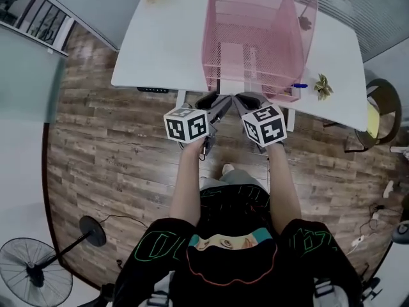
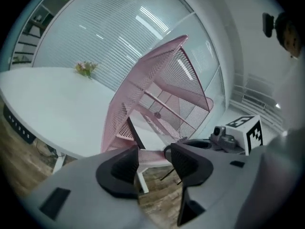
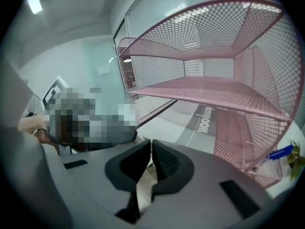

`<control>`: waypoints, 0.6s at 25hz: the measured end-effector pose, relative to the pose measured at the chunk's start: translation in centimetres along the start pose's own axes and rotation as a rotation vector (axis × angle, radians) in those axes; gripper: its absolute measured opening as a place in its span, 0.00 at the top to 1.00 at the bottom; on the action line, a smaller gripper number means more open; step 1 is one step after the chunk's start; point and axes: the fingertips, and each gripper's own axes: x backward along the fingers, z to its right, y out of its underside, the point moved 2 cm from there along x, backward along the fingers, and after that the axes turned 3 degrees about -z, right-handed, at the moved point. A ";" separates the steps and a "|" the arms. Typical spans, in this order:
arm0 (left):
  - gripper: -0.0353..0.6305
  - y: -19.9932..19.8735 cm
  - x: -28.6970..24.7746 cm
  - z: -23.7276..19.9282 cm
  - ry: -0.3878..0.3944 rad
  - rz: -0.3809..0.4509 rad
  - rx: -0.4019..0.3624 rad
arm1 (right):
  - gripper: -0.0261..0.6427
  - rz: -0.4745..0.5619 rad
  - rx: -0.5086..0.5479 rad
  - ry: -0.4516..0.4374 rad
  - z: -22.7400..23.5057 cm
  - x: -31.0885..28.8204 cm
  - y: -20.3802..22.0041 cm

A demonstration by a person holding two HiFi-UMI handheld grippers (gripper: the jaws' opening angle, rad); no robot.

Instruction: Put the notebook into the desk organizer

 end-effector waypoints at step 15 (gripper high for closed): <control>0.95 -1.3 1.1 1.1 -0.170 0.000 -0.220 | 0.94 0.062 0.026 0.018 0.1 -0.4 -2.2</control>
